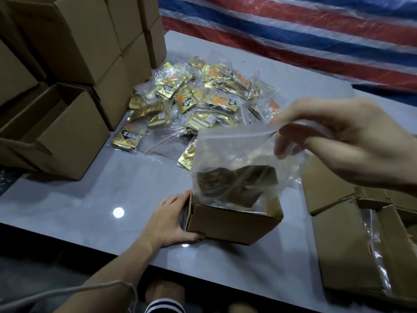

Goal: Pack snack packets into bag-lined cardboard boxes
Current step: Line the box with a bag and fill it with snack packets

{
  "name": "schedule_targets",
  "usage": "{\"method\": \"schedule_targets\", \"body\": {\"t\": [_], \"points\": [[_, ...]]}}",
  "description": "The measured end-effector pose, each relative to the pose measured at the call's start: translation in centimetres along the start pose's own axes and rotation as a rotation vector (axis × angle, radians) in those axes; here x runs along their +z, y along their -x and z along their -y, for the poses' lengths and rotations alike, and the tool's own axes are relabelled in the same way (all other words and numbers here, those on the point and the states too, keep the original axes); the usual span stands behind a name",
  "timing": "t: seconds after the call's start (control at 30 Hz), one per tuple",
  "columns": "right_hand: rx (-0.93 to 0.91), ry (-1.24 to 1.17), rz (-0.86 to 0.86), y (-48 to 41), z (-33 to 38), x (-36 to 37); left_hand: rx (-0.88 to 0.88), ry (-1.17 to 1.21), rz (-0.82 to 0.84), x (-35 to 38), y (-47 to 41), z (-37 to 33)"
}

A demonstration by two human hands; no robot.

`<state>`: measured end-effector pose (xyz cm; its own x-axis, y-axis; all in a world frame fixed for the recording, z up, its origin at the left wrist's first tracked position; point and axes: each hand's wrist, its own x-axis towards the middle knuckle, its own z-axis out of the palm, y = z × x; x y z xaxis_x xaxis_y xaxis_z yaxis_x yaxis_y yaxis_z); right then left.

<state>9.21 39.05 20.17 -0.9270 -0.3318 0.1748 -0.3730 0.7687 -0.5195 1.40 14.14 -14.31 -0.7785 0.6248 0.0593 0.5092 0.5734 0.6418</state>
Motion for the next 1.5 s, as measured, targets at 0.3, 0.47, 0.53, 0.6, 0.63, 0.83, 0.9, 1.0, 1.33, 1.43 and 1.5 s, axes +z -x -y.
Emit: {"method": "schedule_targets", "body": {"t": [0.3,0.47,0.53,0.6,0.63,0.83,0.9,1.0,1.33,1.43,1.5], "points": [[0.04,-0.016,-0.142,1.0,-0.1,-0.1,-0.009,0.004,-0.012,0.2,0.0,0.1],[0.056,-0.044,-0.07,1.1,-0.5,0.6,-0.014,0.003,-0.004,0.1,-0.1,0.2],[0.092,-0.07,-0.003,1.3,-0.6,1.3,-0.011,-0.007,0.001,0.1,-0.1,0.1],[0.1,-0.112,0.07,1.6,-0.6,1.9,-0.008,-0.019,0.007,0.2,-0.2,0.1],[0.095,-0.143,0.097,1.7,-0.6,2.1,-0.006,-0.026,0.011,0.2,-0.3,0.2],[0.281,-0.308,0.093,0.1,-2.9,3.3,-0.018,-0.025,0.015,0.3,-0.2,0.4],[0.379,-0.208,0.196,-0.6,-4.6,4.5,-0.028,-0.022,0.014,0.2,-0.1,0.3],[0.451,-0.013,0.179,-1.2,-7.1,6.4,-0.035,-0.016,0.022,0.1,-0.1,0.4],[0.481,0.201,0.245,-1.8,-8.2,11.0,-0.036,-0.035,0.033,0.1,-0.1,0.3],[0.339,0.371,0.227,-1.7,-7.4,11.9,-0.026,-0.027,0.012,0.0,0.0,0.2],[0.281,0.437,0.218,-1.6,-6.8,12.1,-0.019,-0.006,0.0,-0.1,0.0,0.2]]}}
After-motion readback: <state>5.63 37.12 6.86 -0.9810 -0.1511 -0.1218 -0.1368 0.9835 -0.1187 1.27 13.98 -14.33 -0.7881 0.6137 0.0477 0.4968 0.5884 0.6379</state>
